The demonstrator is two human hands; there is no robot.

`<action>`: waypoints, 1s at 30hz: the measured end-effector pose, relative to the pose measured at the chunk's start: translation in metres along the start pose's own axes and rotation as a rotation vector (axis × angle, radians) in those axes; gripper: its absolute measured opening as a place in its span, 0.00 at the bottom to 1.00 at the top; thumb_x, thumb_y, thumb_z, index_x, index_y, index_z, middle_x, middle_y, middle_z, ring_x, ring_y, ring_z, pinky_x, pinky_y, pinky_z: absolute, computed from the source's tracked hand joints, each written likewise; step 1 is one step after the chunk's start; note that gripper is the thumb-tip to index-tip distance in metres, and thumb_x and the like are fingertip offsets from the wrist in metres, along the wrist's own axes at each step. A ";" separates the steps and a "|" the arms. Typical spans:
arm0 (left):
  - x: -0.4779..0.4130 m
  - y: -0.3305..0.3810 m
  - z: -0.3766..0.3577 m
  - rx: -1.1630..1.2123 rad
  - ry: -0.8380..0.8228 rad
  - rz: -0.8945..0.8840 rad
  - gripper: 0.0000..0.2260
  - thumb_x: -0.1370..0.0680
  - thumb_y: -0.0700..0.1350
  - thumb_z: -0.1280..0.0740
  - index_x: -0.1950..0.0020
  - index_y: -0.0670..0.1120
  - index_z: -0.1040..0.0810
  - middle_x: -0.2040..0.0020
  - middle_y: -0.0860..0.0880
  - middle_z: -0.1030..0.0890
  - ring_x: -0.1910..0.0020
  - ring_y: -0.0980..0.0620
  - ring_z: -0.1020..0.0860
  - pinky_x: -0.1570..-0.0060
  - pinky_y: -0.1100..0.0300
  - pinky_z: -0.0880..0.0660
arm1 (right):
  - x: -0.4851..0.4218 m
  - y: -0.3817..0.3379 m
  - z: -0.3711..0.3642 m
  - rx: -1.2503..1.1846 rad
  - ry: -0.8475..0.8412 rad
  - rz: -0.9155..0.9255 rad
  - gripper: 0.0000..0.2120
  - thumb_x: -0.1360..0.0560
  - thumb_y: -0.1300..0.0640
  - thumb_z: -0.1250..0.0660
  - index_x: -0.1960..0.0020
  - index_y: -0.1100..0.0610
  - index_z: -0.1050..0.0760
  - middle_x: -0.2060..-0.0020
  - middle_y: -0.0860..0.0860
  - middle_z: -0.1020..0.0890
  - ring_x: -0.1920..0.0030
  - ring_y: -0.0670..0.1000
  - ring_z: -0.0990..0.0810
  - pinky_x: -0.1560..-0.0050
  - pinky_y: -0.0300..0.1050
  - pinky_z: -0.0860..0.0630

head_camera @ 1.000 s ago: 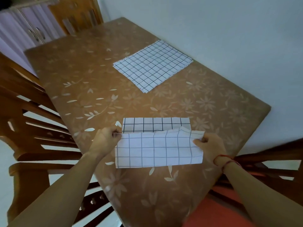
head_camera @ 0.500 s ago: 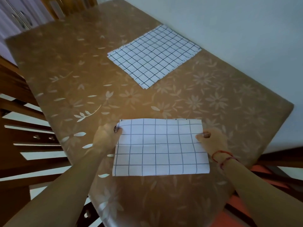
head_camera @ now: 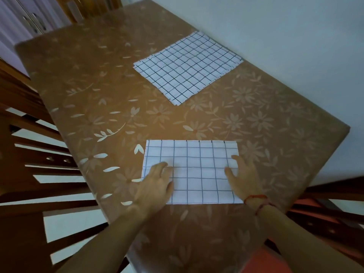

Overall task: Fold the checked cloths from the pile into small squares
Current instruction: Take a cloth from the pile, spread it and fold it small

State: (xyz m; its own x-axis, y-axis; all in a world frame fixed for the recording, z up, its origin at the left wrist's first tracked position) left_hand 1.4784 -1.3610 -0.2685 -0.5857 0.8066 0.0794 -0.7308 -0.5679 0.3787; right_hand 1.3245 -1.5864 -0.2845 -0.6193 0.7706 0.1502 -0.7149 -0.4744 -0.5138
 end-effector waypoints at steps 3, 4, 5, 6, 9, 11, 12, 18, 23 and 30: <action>0.037 0.041 -0.029 -0.030 -0.048 -0.130 0.20 0.22 0.50 0.38 0.30 0.46 0.28 0.29 0.44 0.29 0.31 0.45 0.30 0.36 0.51 0.27 | 0.049 -0.035 -0.017 0.175 0.007 0.271 0.21 0.27 0.50 0.33 0.36 0.56 0.26 0.40 0.56 0.24 0.40 0.57 0.26 0.44 0.54 0.23; 0.048 0.051 -0.037 -0.048 -0.062 -0.174 0.21 0.22 0.50 0.39 0.31 0.45 0.27 0.30 0.44 0.28 0.32 0.45 0.29 0.36 0.50 0.27 | 0.066 -0.040 -0.027 0.214 -0.003 0.326 0.22 0.27 0.50 0.33 0.35 0.57 0.26 0.38 0.58 0.25 0.38 0.58 0.26 0.42 0.55 0.23; 0.056 0.058 -0.046 -0.068 -0.077 -0.214 0.21 0.22 0.50 0.41 0.32 0.44 0.26 0.31 0.43 0.26 0.32 0.44 0.27 0.36 0.49 0.26 | 0.083 -0.044 -0.037 0.249 -0.026 0.373 0.23 0.27 0.49 0.36 0.34 0.57 0.27 0.35 0.59 0.26 0.35 0.59 0.27 0.40 0.55 0.25; 0.063 0.062 -0.053 -0.094 -0.091 -0.233 0.22 0.23 0.50 0.42 0.33 0.43 0.24 0.32 0.42 0.25 0.33 0.44 0.26 0.37 0.49 0.26 | 0.098 -0.048 -0.048 0.278 -0.059 0.419 0.25 0.26 0.48 0.39 0.32 0.57 0.28 0.33 0.60 0.28 0.32 0.60 0.29 0.38 0.55 0.28; 0.070 0.059 -0.069 -0.148 -0.120 -0.187 0.24 0.23 0.51 0.44 0.32 0.42 0.25 0.30 0.42 0.27 0.30 0.44 0.29 0.36 0.48 0.27 | 0.128 -0.054 -0.074 0.393 -0.166 0.526 0.28 0.25 0.45 0.45 0.28 0.56 0.32 0.29 0.61 0.32 0.28 0.60 0.34 0.34 0.54 0.31; 0.072 0.054 -0.078 -0.166 -0.141 -0.156 0.25 0.22 0.51 0.45 0.30 0.41 0.26 0.28 0.42 0.29 0.28 0.44 0.31 0.35 0.47 0.28 | 0.131 -0.050 -0.082 0.441 -0.200 0.531 0.29 0.25 0.45 0.46 0.27 0.56 0.33 0.28 0.61 0.34 0.27 0.59 0.35 0.33 0.56 0.30; 0.074 0.051 -0.081 -0.179 -0.149 -0.147 0.25 0.22 0.52 0.45 0.30 0.41 0.27 0.28 0.42 0.30 0.28 0.45 0.32 0.35 0.47 0.28 | 0.130 -0.047 -0.085 0.456 -0.215 0.517 0.29 0.25 0.45 0.46 0.27 0.56 0.34 0.28 0.61 0.34 0.27 0.60 0.36 0.33 0.57 0.30; 0.080 0.043 -0.086 -0.209 -0.138 -0.136 0.25 0.21 0.52 0.47 0.29 0.39 0.28 0.27 0.41 0.31 0.27 0.45 0.33 0.33 0.47 0.31 | 0.130 -0.045 -0.093 0.515 -0.251 0.478 0.31 0.25 0.44 0.46 0.28 0.59 0.33 0.28 0.62 0.34 0.27 0.60 0.37 0.32 0.58 0.32; 0.088 0.035 -0.078 -0.211 -0.102 -0.102 0.25 0.20 0.49 0.49 0.28 0.36 0.32 0.26 0.39 0.33 0.27 0.43 0.35 0.33 0.46 0.30 | 0.140 -0.078 -0.102 0.458 -0.258 0.570 0.29 0.25 0.49 0.47 0.29 0.63 0.32 0.29 0.61 0.32 0.27 0.58 0.36 0.31 0.58 0.33; 0.107 0.002 -0.076 -0.255 -0.121 -0.051 0.25 0.20 0.46 0.49 0.25 0.35 0.38 0.24 0.38 0.40 0.24 0.42 0.41 0.31 0.45 0.33 | 0.159 -0.111 -0.142 0.428 -0.344 0.634 0.29 0.25 0.50 0.48 0.29 0.63 0.33 0.29 0.59 0.31 0.28 0.57 0.34 0.33 0.57 0.31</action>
State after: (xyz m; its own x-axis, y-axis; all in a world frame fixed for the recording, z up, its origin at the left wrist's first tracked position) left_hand 1.3876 -1.2878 -0.3299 -0.5115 0.8400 0.1811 -0.8315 -0.5370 0.1422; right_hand 1.3514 -1.3505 -0.3230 -0.9602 0.1637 0.2262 -0.2166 -0.9479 -0.2336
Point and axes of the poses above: each hand's wrist, its own x-axis away from the middle knuckle, its own z-axis out of the back of the hand, y = z × x, the point moved 10 cm from there along -x, towards the middle knuckle
